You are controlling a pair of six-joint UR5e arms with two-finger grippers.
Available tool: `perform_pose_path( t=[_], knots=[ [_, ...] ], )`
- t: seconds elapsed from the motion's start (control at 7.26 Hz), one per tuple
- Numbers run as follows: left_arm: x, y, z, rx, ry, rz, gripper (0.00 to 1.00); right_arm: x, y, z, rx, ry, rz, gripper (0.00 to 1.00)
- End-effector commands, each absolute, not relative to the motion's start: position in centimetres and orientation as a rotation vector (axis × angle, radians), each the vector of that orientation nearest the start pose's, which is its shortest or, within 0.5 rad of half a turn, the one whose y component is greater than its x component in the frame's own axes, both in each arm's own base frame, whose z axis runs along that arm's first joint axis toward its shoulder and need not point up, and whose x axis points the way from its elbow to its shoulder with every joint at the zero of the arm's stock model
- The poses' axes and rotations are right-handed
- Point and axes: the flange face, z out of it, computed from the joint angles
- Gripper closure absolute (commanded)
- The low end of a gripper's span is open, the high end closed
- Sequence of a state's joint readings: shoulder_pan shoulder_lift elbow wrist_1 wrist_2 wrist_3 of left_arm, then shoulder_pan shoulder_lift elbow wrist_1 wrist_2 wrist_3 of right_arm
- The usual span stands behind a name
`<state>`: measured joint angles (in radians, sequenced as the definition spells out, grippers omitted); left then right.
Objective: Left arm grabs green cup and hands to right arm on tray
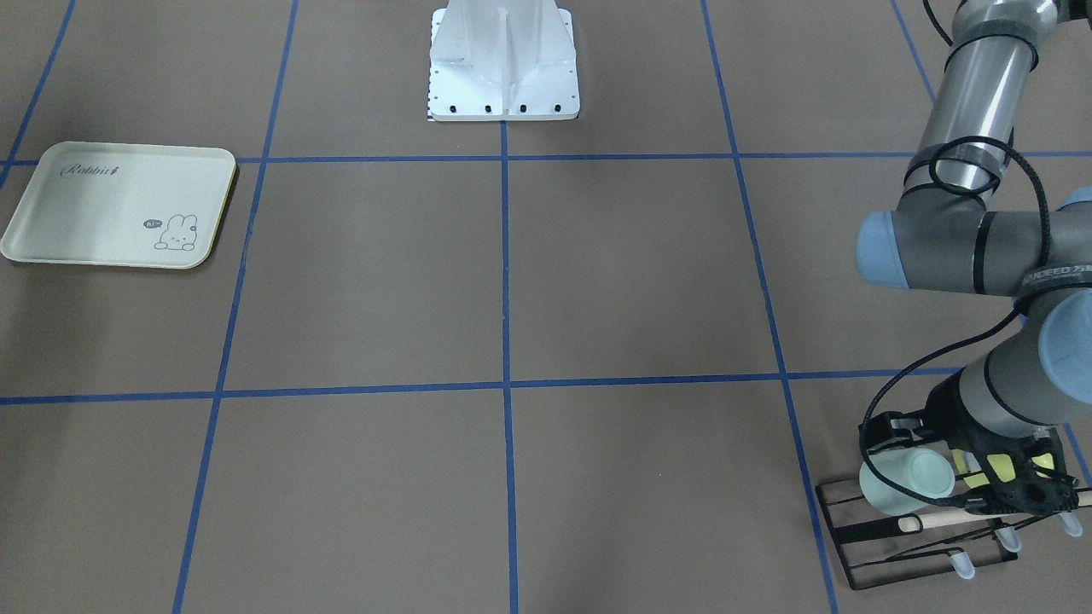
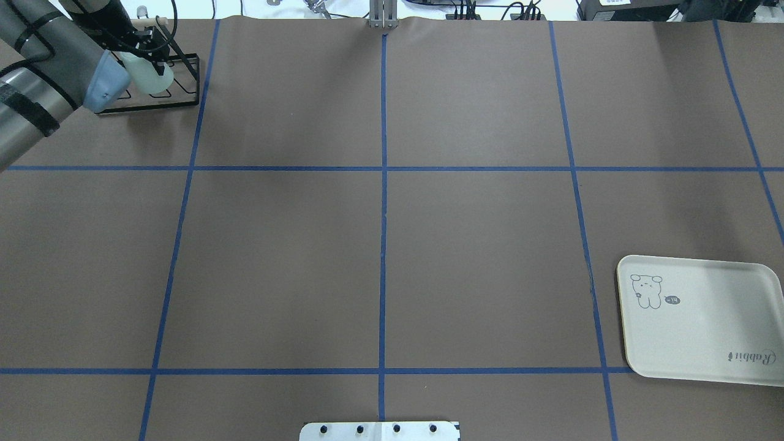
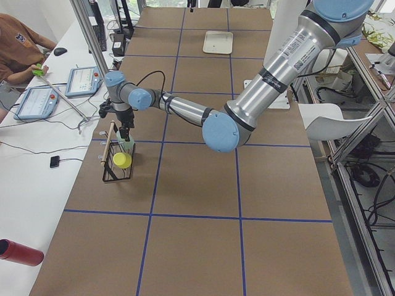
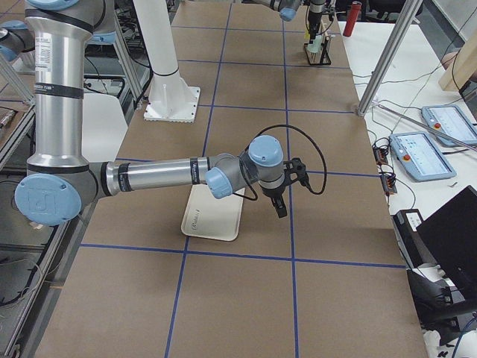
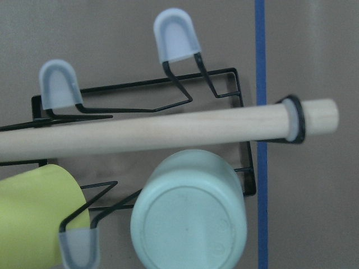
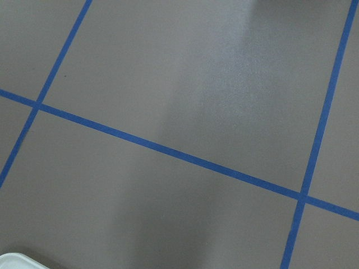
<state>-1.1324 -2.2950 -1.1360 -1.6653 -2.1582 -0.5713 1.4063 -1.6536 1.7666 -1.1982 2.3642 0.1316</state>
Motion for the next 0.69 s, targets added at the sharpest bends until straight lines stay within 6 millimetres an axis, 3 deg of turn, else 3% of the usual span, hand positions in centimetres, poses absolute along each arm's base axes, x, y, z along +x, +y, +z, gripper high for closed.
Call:
perform_pose_path(
  t=[0.0, 0.55],
  knots=[
    [26.45, -74.78, 40.58, 0.039, 0.683, -0.018, 0.03, -1.63, -47.90, 55.67, 0.341, -0.838, -0.223, 0.00],
    [26.62, -75.45, 40.93, 0.041, 0.665, -0.015, 0.04, -1.69, -47.91, 55.68, 0.340, -0.837, -0.224, 0.00]
  ],
)
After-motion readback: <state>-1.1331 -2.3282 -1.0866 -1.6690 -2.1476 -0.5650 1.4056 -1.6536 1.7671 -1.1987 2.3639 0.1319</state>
